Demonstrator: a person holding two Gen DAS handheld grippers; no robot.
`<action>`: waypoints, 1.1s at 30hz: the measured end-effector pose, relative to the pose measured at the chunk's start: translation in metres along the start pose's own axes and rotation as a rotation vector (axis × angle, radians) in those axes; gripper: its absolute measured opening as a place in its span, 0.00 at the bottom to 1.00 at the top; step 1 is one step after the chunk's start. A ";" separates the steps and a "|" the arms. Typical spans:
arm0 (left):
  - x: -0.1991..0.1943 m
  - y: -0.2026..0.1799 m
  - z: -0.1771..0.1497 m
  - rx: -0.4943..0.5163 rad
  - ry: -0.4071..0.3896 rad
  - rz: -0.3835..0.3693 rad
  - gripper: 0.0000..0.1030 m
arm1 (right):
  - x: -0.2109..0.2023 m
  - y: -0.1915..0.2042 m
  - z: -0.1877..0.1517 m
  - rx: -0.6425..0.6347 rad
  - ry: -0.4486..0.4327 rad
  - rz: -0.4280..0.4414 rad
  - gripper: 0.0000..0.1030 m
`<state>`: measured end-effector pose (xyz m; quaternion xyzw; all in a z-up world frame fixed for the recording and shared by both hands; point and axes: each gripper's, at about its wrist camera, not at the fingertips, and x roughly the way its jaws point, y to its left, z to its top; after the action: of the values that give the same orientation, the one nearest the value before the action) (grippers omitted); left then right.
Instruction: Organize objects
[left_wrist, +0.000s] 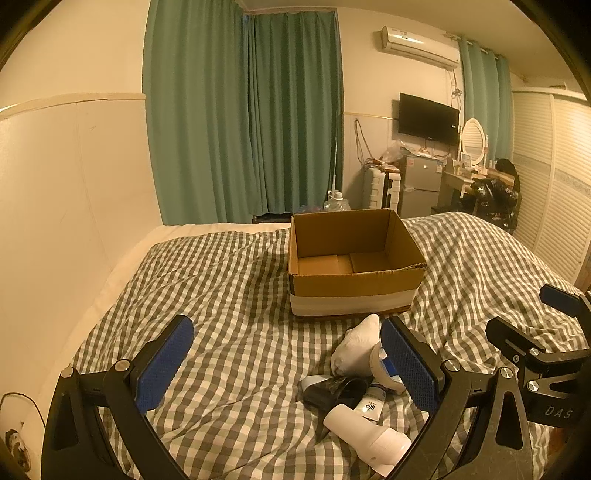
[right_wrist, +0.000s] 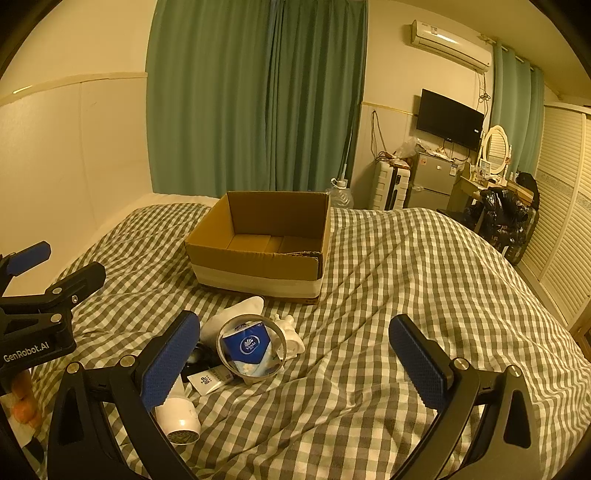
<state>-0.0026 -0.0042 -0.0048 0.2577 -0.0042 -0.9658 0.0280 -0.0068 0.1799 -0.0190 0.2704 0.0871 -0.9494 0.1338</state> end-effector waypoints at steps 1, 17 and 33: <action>0.000 0.000 0.000 -0.001 -0.001 -0.001 1.00 | 0.000 0.000 0.000 0.000 0.000 0.001 1.00; -0.004 0.003 0.000 -0.017 -0.002 -0.001 1.00 | -0.009 0.002 0.000 -0.009 -0.015 0.027 0.99; -0.012 -0.009 0.001 -0.010 0.010 0.004 1.00 | -0.024 -0.007 0.002 -0.015 -0.034 0.052 0.93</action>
<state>0.0067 0.0051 0.0023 0.2622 0.0001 -0.9645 0.0311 0.0097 0.1905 -0.0038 0.2552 0.0848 -0.9494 0.1620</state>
